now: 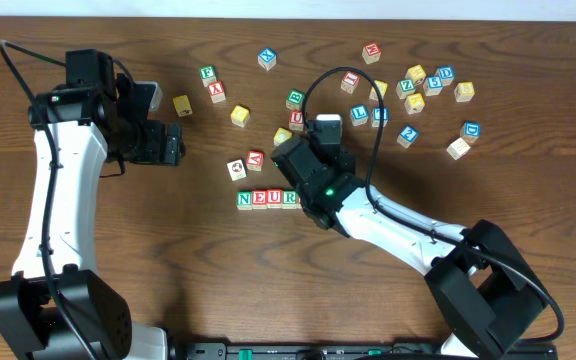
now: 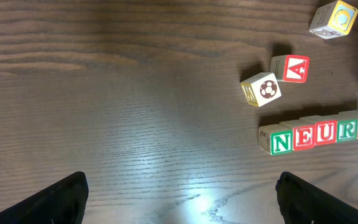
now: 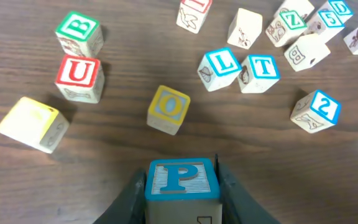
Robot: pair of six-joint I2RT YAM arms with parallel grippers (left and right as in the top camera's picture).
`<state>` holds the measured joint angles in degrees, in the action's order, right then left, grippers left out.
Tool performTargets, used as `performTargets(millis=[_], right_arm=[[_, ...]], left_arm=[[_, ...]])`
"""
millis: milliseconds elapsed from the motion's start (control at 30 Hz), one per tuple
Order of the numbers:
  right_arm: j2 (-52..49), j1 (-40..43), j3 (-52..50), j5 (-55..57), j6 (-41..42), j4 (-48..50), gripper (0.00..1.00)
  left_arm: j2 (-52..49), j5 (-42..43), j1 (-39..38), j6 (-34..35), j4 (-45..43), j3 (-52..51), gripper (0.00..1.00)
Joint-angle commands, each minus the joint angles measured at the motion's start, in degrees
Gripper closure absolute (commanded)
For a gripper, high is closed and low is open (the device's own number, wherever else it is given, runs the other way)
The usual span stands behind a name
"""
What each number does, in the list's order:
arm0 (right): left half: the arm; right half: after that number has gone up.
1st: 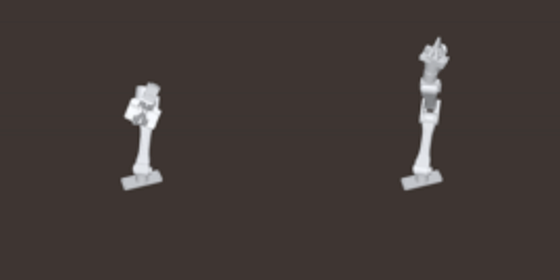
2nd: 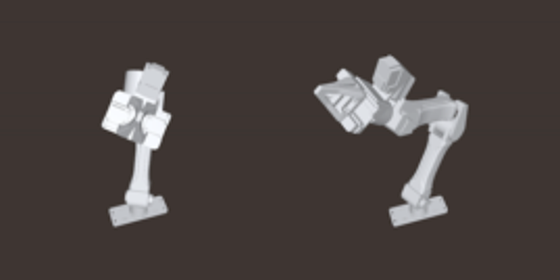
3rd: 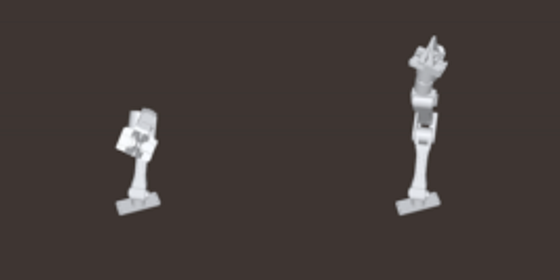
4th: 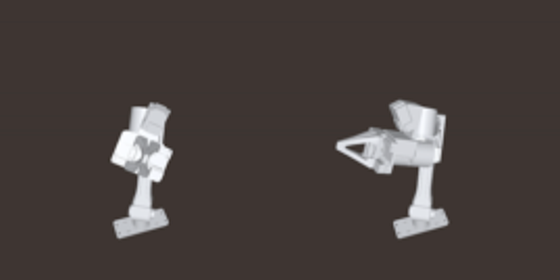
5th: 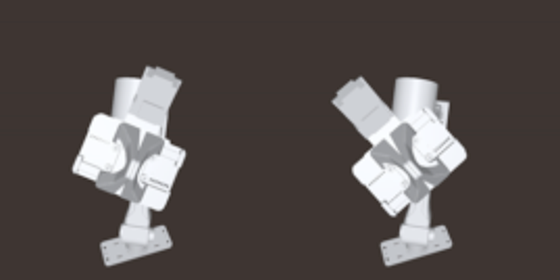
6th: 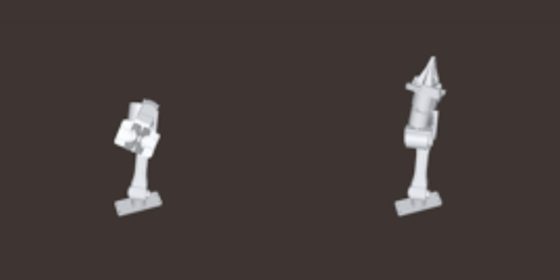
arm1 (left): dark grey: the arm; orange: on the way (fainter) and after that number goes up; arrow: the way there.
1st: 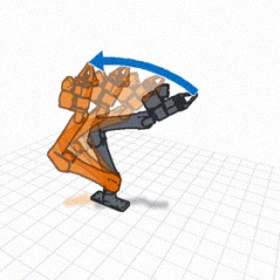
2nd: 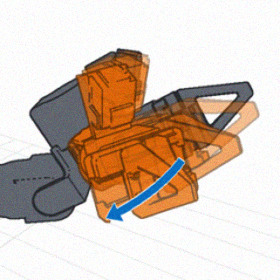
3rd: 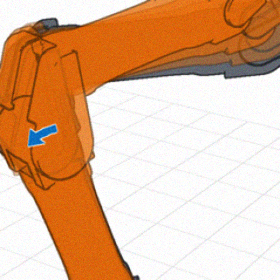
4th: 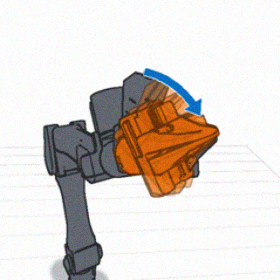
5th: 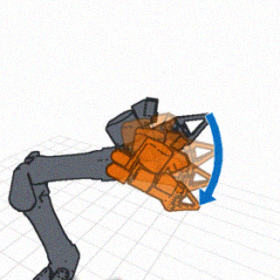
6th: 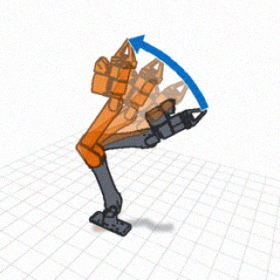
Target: Spell out NEURIPS
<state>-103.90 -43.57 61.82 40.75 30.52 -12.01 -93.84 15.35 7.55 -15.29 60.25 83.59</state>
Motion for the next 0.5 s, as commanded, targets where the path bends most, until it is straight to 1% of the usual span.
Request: performTargets(millis=[0,167,467], right_arm=[[-1.14,0.2,-3.76,2.86,0.31,2.82,0.89],[-1.11,0.5,-6.14,2.73,0.74,5.97,0.87],[-1.14,1.81,-7.23,2.4,2.23,6.23,0.85]], left_arm=[[0.83,0.66,-0.02,-0.74,0.31,1.16,0.05],[0.83,0.68,-0.02,-0.72,0.31,1.16,0.05],[0.83,0.66,-0.02,-0.72,0.31,1.16,0.05]])
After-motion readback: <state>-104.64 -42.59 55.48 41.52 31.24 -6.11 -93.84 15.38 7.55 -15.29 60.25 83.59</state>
